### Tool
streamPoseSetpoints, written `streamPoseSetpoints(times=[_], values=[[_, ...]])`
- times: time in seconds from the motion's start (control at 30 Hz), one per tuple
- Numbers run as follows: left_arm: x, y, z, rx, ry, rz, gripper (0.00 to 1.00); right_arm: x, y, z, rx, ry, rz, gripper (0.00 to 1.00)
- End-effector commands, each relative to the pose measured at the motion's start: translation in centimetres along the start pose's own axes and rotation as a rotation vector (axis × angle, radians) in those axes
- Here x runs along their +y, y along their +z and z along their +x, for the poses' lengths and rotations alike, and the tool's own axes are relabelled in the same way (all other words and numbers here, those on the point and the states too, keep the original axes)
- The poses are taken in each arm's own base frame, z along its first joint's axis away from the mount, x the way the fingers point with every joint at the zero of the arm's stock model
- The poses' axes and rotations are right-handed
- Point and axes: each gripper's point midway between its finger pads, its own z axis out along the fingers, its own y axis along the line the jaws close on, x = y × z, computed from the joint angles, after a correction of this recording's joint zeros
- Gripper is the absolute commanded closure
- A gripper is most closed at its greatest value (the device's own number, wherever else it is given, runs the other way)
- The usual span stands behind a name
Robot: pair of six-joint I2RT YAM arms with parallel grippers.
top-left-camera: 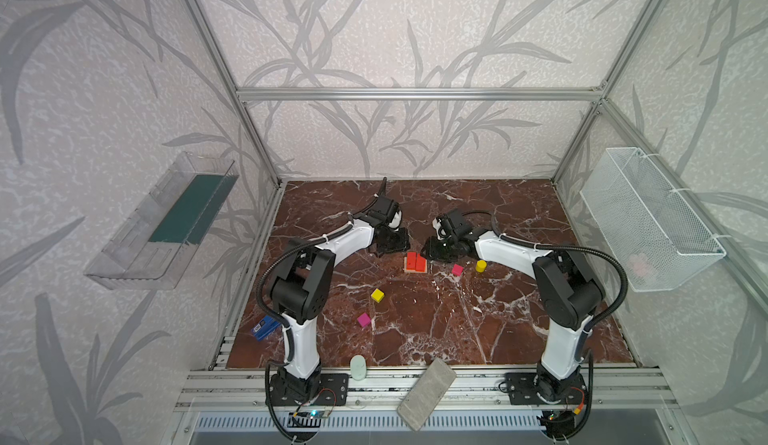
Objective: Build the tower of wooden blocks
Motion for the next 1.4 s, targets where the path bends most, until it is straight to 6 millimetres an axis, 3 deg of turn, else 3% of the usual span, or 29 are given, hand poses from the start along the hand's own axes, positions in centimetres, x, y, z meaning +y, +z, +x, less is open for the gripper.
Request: streamPoseSetpoints(times=[0.0,1.37], values=[[0.6,0.7,0.5,0.027,-0.003,-0.007,0.70,0.3,0.4,-0.5,0.002,0.013,-0.015,0.58],[0.0,2.1,1.0,0.066,-0.027,0.047,0.75,0.6,1.9,-0.2,0.032,0.053,-0.051,0.70]])
